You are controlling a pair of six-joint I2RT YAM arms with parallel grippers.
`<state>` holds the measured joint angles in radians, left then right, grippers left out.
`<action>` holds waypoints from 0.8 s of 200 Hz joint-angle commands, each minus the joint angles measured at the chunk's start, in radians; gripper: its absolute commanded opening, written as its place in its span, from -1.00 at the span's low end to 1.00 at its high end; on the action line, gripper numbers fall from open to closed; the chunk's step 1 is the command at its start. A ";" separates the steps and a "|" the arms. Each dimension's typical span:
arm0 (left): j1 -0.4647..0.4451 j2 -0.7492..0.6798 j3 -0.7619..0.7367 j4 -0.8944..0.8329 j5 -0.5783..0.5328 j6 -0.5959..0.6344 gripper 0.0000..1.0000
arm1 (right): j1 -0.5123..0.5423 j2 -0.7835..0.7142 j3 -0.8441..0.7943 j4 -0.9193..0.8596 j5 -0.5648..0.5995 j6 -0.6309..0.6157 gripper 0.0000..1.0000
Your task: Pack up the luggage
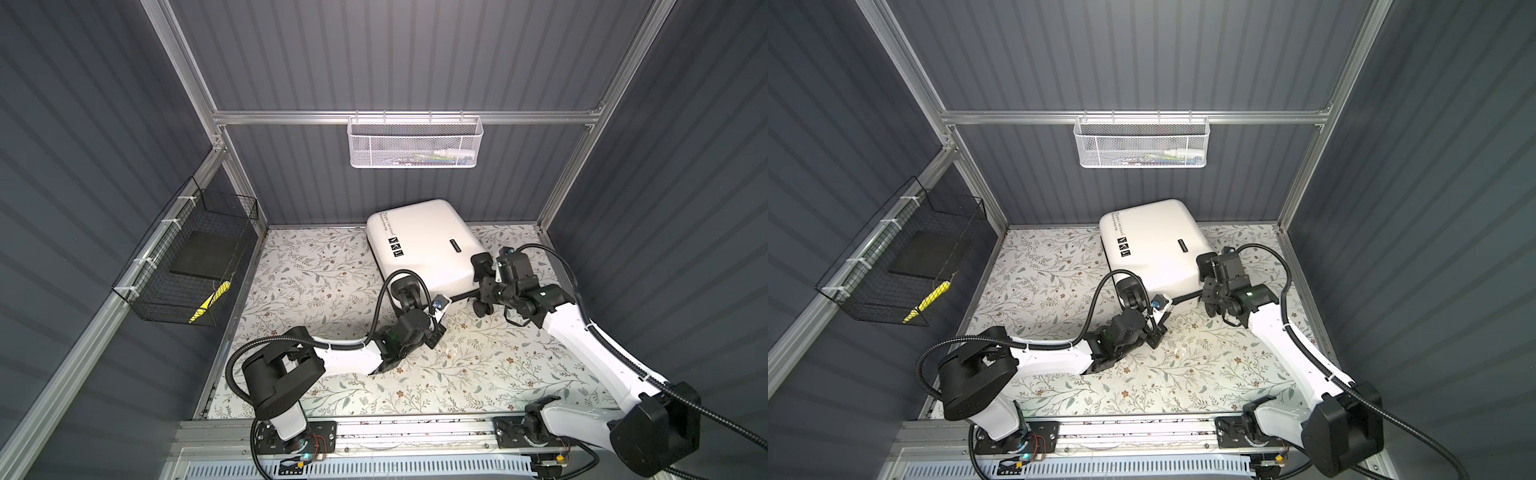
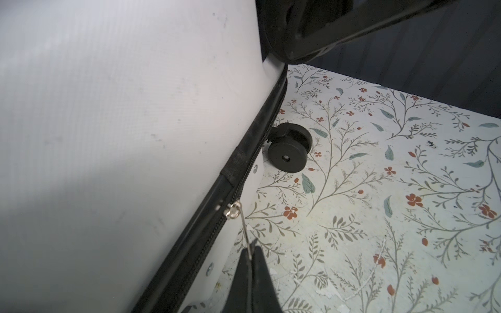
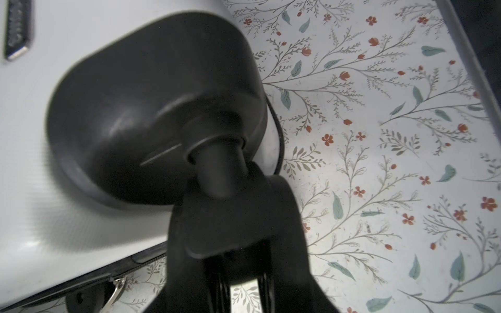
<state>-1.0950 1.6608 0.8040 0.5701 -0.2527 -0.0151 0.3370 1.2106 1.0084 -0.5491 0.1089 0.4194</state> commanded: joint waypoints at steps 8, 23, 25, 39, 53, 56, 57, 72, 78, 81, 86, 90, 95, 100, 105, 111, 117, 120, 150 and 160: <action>-0.092 -0.059 -0.016 0.102 0.164 0.058 -1.00 | -0.050 -0.044 0.062 0.009 -0.259 0.009 0.24; -0.092 -0.070 -0.027 0.096 0.159 0.058 -1.00 | -0.125 -0.074 0.051 0.006 -0.293 0.014 0.33; -0.092 -0.071 -0.029 0.096 0.158 0.059 -1.00 | -0.134 -0.078 0.048 0.006 -0.297 0.015 0.33; -0.092 -0.075 -0.036 0.092 0.156 0.057 -1.00 | -0.212 -0.085 0.031 0.007 -0.330 0.022 0.37; -0.092 -0.077 -0.038 0.085 0.156 0.054 -1.00 | -0.286 -0.120 0.009 0.010 -0.351 0.034 0.38; -0.093 -0.078 -0.039 0.085 0.156 0.054 -1.00 | -0.301 -0.121 0.002 0.014 -0.359 0.038 0.38; -0.092 -0.078 -0.039 0.084 0.156 0.054 -1.00 | -0.306 -0.122 0.000 0.014 -0.360 0.039 0.38; -0.092 -0.081 -0.042 0.083 0.157 0.054 -1.00 | -0.381 -0.129 -0.040 0.036 -0.371 0.059 0.38; -0.092 -0.084 -0.044 0.080 0.156 0.055 -1.00 | -0.409 -0.127 -0.056 0.044 -0.372 0.069 0.37; -0.092 -0.085 -0.045 0.079 0.155 0.054 -1.00 | -0.420 -0.125 -0.065 0.050 -0.376 0.074 0.37; -0.092 -0.087 -0.045 0.076 0.156 0.055 -1.00 | -0.443 -0.121 -0.080 0.060 -0.386 0.081 0.37; -0.092 -0.088 -0.045 0.074 0.156 0.054 -1.00 | -0.460 -0.118 -0.093 0.068 -0.391 0.087 0.37; -0.092 -0.090 -0.045 0.070 0.155 0.054 -1.00 | -0.478 -0.111 -0.106 0.076 -0.394 0.095 0.36; -0.092 -0.092 -0.046 0.067 0.155 0.054 -1.00 | -0.493 -0.102 -0.119 0.084 -0.397 0.100 0.36; -0.092 -0.094 -0.047 0.065 0.155 0.053 -1.00 | -0.504 -0.097 -0.132 0.092 -0.395 0.102 0.35; -0.092 -0.095 -0.047 0.064 0.156 0.053 -1.00 | -0.513 -0.075 -0.148 0.103 -0.391 0.108 0.35; -0.092 -0.096 -0.048 0.061 0.156 0.053 -1.00 | -0.522 -0.059 -0.165 0.115 -0.387 0.114 0.34; -0.092 -0.096 -0.048 0.060 0.157 0.055 -1.00 | -0.525 -0.053 -0.175 0.124 -0.384 0.116 0.34; -0.092 -0.101 -0.048 0.050 0.164 0.053 -1.00 | -0.538 0.015 -0.256 0.211 -0.414 0.133 0.25; -0.092 -0.101 -0.048 0.048 0.168 0.053 -1.00 | -0.539 0.038 -0.281 0.244 -0.434 0.138 0.23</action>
<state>-1.1725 1.6070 0.7502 0.5770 -0.1799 0.0269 -0.1986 1.2114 0.7708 -0.3977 -0.2691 0.5339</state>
